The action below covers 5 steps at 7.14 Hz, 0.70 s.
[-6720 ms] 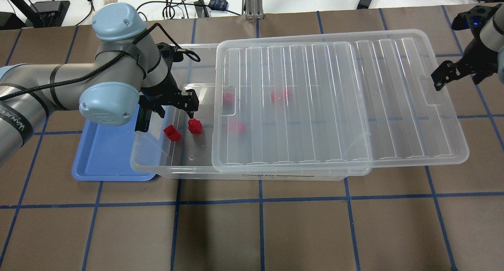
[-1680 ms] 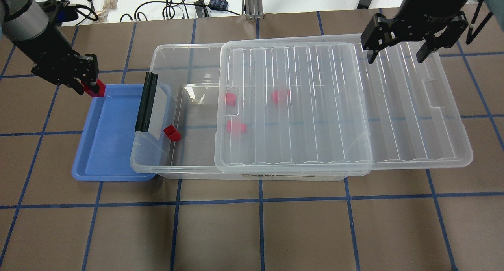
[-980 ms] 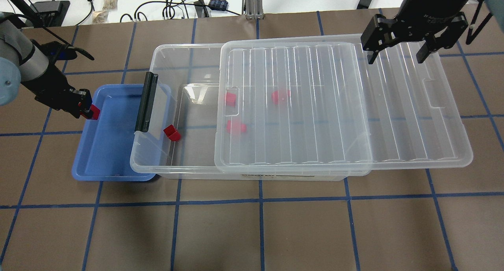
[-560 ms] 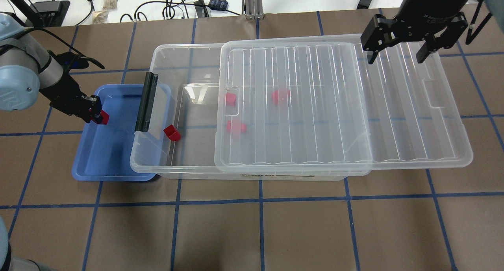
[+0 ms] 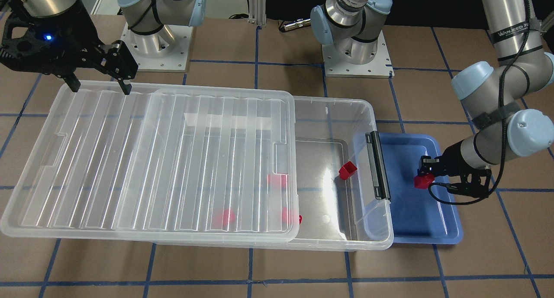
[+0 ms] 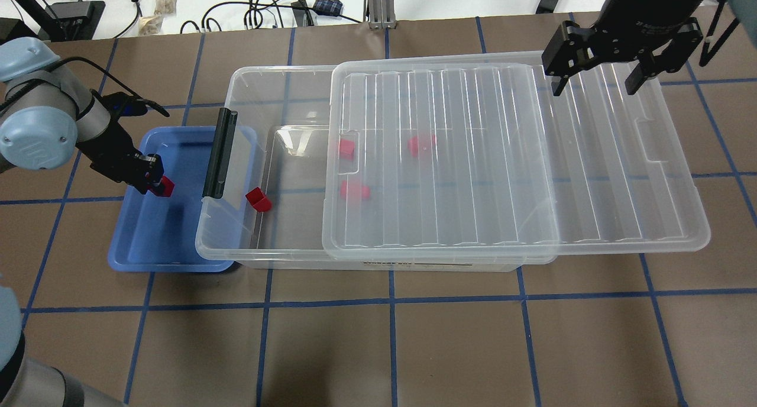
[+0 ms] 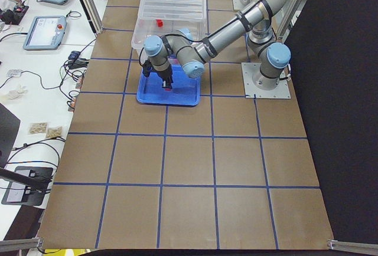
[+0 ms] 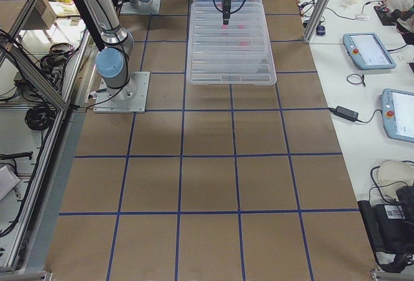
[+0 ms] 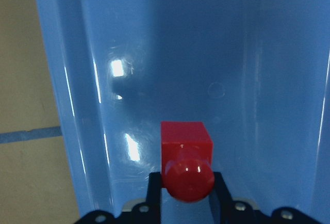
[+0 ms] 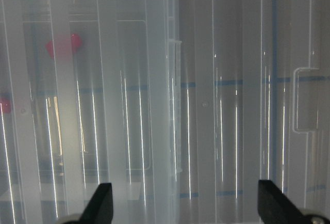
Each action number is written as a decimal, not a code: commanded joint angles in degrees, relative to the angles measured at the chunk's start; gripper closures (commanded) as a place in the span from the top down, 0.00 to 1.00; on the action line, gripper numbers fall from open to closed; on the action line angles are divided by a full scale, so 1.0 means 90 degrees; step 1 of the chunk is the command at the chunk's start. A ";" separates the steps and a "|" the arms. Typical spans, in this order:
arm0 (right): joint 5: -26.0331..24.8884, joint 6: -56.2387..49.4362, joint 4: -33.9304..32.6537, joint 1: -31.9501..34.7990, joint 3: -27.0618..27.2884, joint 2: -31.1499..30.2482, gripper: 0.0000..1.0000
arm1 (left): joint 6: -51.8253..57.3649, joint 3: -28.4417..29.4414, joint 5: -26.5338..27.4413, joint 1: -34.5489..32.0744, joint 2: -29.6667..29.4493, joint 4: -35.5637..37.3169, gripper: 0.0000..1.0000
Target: Place red block in blue tray from box
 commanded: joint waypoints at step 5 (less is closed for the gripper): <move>-0.0123 -0.0075 0.0000 -0.0010 -0.0029 0.0039 1.00 | 0.0140 0.0049 0.0064 0.0000 0.0036 -0.0069 1.00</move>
